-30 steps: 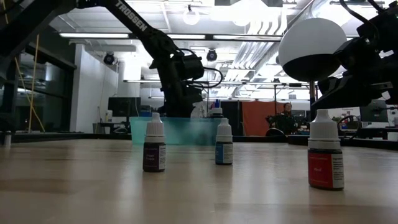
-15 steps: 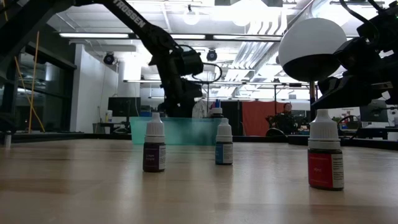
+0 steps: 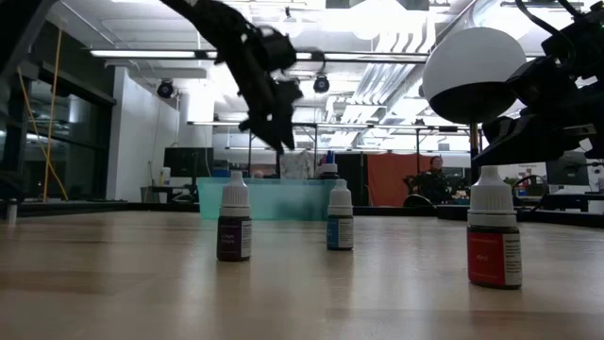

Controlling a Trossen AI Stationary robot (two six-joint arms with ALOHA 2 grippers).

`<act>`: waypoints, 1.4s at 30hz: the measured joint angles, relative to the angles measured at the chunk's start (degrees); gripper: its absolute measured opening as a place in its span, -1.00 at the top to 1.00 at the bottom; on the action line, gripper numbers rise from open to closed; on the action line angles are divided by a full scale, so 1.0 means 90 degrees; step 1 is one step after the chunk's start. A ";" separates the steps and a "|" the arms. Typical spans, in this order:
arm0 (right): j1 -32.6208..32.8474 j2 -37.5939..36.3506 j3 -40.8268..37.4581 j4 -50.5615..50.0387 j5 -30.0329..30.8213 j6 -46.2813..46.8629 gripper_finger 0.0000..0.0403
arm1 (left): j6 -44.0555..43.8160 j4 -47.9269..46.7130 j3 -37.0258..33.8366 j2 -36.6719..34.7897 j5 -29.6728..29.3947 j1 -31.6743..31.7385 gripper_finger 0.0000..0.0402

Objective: Pick & Place food coloring
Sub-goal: Put the small black food coloring bottle into the blue transparent bin

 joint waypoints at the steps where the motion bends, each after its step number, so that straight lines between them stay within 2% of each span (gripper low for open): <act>1: -0.0001 0.0002 -0.0002 0.0000 0.0001 0.0000 1.00 | 0.0065 0.0000 0.0000 -0.0125 0.0013 -0.0007 0.06; 10: 0.0002 0.0002 0.0001 0.0000 0.0001 0.0000 1.00 | 0.0499 -0.0290 0.0016 -0.1122 0.0590 -0.0372 0.06; 12: 0.0001 0.0000 0.0000 0.0000 0.0000 0.0000 1.00 | 0.0631 -0.0647 0.0133 -0.1241 0.0648 -0.0525 0.06; 18: 0.0002 0.0001 -0.0002 0.0001 0.0001 0.0000 1.00 | 0.1092 -0.1964 0.1062 -0.1284 0.0692 -0.1120 0.06; 24: -0.0001 0.0000 0.0001 -0.0002 -0.0002 0.0000 1.00 | 0.1168 -0.2438 0.1616 -0.1282 0.0726 -0.1852 0.06; 28: 0.0001 0.0001 -0.0002 0.0000 0.0000 0.0000 1.00 | 0.1163 -0.2477 0.1719 -0.1288 0.0727 -0.2445 0.06; 33: 0.0000 0.0000 0.0001 0.0000 0.0000 0.0000 1.00 | 0.1071 -0.2443 0.1719 -0.1081 0.0680 -0.3277 0.06; 42: 0.0001 0.0001 0.0001 -0.0005 -0.0001 0.0000 1.00 | -0.0084 -0.2262 0.1712 -0.0094 0.0691 -0.4369 0.06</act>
